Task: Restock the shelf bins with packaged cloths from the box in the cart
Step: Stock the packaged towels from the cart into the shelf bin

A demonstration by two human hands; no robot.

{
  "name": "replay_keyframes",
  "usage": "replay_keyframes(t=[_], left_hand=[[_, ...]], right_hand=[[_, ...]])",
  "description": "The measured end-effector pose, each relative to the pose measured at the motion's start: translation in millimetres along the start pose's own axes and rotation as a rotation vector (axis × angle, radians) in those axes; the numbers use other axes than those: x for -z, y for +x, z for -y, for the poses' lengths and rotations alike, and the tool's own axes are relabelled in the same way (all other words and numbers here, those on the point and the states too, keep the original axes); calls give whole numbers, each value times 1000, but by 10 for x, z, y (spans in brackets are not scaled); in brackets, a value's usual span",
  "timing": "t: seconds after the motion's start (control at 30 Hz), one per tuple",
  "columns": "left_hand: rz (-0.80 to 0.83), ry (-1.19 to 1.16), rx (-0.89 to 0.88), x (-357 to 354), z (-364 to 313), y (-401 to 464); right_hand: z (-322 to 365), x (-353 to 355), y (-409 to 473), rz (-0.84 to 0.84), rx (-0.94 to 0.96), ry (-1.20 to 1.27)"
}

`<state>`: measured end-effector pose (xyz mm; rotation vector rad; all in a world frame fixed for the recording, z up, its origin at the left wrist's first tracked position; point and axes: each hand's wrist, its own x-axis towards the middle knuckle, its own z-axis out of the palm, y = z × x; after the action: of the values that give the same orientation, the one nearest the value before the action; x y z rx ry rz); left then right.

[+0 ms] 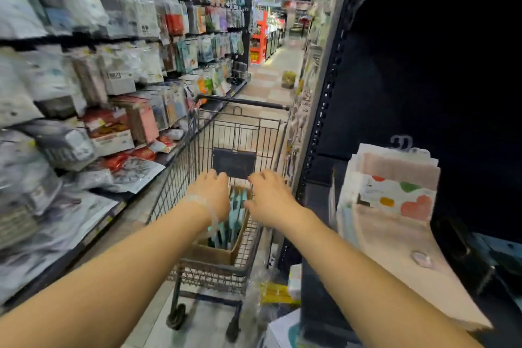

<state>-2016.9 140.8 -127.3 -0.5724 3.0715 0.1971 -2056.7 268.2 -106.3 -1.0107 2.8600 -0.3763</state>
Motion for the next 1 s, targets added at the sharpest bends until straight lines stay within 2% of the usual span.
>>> replay_keyframes(t=[0.17, 0.37, 0.53, 0.8, 1.0], left_hand=[[117, 81, 16, -209, 776, 209], [201, 79, -26, -380, 1494, 531], [250, 43, -57, -525, 1796, 755], [315, -111, -37, -767, 1980, 1284], [405, -130, 1, -1066, 2051, 1972]], right_hand=[[413, -567, 472, 175, -52, -6], [868, -1005, 1031, 263, -95, -26], [1074, -1267, 1363, 317, -112, -16], [919, -1540, 1969, 350, -169, 3], [539, -1876, 2746, 414, -203, 45]])
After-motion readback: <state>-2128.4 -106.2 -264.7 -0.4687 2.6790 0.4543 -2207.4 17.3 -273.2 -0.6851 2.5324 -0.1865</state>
